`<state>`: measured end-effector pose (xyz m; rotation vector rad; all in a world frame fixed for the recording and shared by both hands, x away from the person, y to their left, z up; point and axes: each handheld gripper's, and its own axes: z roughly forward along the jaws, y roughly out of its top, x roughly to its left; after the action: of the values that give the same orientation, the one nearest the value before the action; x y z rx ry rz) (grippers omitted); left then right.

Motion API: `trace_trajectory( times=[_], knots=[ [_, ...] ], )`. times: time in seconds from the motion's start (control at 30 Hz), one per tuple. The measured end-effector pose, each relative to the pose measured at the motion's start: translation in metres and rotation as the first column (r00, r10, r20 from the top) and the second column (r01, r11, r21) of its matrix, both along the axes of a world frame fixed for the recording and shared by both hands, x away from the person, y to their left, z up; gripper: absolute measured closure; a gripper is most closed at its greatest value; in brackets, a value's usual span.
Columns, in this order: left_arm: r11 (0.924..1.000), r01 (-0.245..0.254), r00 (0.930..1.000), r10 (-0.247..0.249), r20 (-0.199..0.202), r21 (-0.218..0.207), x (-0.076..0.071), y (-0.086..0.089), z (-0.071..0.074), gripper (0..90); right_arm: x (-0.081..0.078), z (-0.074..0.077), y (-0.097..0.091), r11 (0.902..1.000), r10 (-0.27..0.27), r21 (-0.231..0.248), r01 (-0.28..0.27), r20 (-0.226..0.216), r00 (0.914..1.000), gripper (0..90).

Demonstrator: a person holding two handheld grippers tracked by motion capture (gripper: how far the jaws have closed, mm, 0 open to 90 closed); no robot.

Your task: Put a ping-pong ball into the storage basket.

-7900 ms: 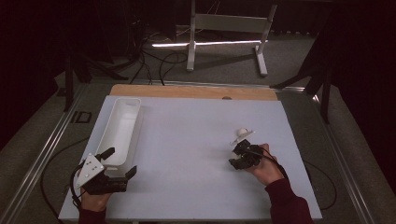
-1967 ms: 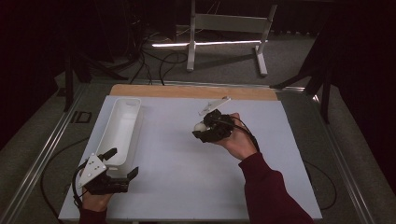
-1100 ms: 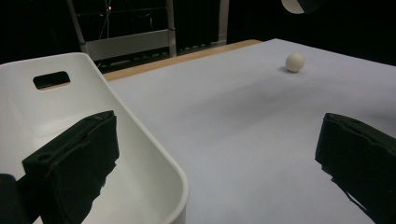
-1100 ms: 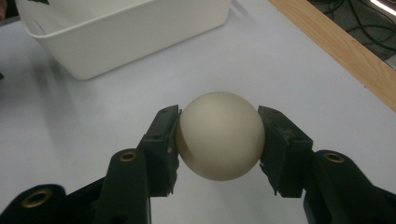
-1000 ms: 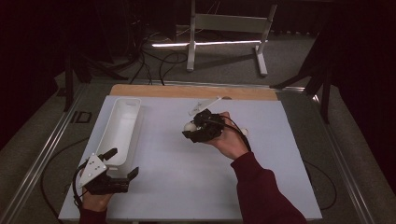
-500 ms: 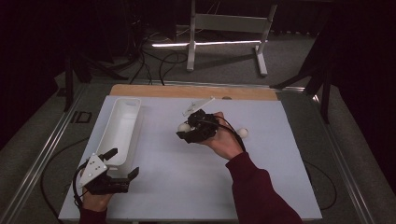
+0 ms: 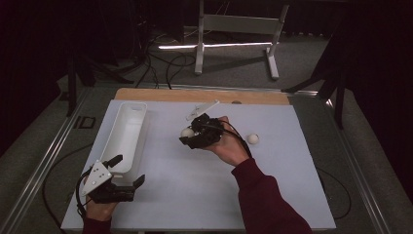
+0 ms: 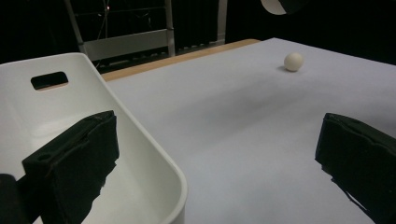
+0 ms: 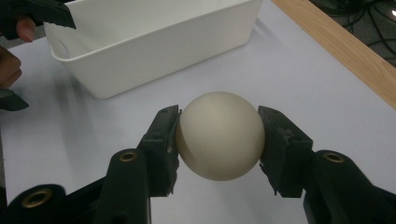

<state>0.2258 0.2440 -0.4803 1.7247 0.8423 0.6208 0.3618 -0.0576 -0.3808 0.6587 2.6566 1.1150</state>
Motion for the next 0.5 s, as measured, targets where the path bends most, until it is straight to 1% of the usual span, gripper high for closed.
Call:
trace_trajectory(
  times=[0.5],
  knots=[
    [1.0000,0.003,1.0000,-0.003,0.000,0.002,0.000,-0.001,0.000,0.3,-0.001,0.004,0.011,0.9998,0.016,0.015,-0.016,0.006,0.9999,50.7]
  ],
)
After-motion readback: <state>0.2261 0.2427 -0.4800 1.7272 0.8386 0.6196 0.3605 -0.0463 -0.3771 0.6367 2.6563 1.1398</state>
